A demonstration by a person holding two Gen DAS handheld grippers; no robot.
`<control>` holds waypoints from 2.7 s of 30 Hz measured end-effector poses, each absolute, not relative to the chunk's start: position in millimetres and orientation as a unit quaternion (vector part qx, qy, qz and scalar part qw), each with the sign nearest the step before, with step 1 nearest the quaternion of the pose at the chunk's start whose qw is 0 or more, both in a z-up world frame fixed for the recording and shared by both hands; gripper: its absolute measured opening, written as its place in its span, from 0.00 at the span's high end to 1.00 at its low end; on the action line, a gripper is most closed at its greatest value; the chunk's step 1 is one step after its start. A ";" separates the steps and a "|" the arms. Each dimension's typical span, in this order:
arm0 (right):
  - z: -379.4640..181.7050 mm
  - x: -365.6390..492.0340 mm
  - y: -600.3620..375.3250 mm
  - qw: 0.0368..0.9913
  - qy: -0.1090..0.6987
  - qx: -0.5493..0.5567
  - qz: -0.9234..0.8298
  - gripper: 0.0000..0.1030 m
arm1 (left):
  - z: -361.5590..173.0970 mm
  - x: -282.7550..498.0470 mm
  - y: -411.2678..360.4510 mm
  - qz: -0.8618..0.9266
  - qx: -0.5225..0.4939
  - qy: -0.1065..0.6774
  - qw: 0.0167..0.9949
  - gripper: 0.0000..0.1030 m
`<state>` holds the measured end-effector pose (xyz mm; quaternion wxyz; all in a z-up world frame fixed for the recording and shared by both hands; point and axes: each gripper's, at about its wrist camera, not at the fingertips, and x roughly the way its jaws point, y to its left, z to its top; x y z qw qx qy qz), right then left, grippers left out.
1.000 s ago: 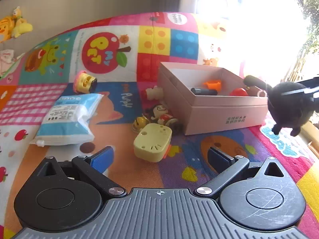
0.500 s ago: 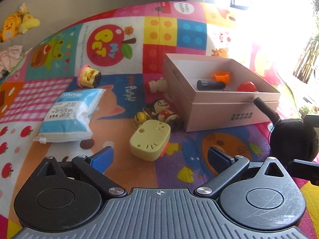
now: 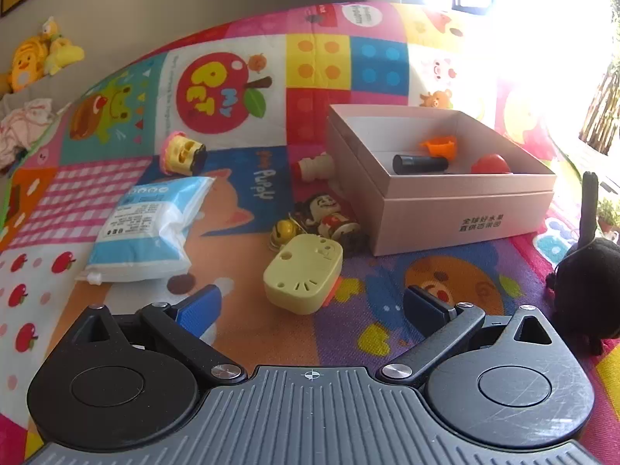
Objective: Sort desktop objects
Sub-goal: 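Carry the black plush cat toward the pink box with the right tool, then grasp the yellow toy with pink front with the left tool and lift it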
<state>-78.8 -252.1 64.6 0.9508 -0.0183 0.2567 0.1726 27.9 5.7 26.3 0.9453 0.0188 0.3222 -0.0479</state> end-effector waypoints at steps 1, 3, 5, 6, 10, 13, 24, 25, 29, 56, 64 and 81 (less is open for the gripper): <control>68.8 -80.7 -258.4 0.957 0.243 -0.001 0.160 0.03 | 27.0 28.2 5.5 -0.044 0.023 0.318 0.947 0.01; 73.0 -81.8 -271.9 0.966 0.223 0.039 0.124 0.00 | 27.4 30.6 4.6 -0.036 0.037 0.314 0.948 0.06; 71.1 -81.3 -281.0 0.971 0.215 0.059 0.086 0.00 | 26.9 35.5 4.9 -0.029 0.047 0.317 0.947 0.22; 67.8 -81.2 -284.8 0.972 0.212 0.067 0.075 0.00 | 26.1 38.4 5.9 -0.028 0.046 0.319 0.946 0.23; 50.0 -78.0 -295.4 0.967 0.226 0.106 0.053 0.00 | 21.7 47.4 3.9 -0.034 0.056 0.320 0.945 0.25; 36.9 -74.2 -300.7 0.962 0.236 0.133 0.044 0.00 | 18.7 50.6 -0.3 -0.037 0.067 0.323 0.943 0.50; 22.2 -72.3 -302.4 0.956 0.247 0.157 0.032 0.00 | 32.2 -11.2 -39.5 -0.175 0.080 0.324 0.926 0.58; 22.2 -72.6 -300.7 0.956 0.247 0.153 0.031 0.00 | 33.0 -17.5 -45.4 -0.190 0.083 0.321 0.924 0.57; 23.1 -74.7 -295.5 0.960 0.241 0.139 0.026 0.00 | 31.7 -26.9 -61.2 -0.219 0.080 0.322 0.918 0.50; 21.1 -74.7 -296.5 0.960 0.237 0.147 0.019 0.00 | 141.2 -9.4 4.7 -0.114 0.020 0.183 0.976 0.38; 20.8 -74.5 -297.6 0.960 0.237 0.147 0.020 0.00 | 167.6 -6.1 3.8 -0.148 -0.007 0.174 0.974 0.45; 20.8 -74.3 -296.5 0.960 0.236 0.149 0.020 0.00 | 105.7 0.8 11.3 -0.115 0.040 0.250 0.960 0.23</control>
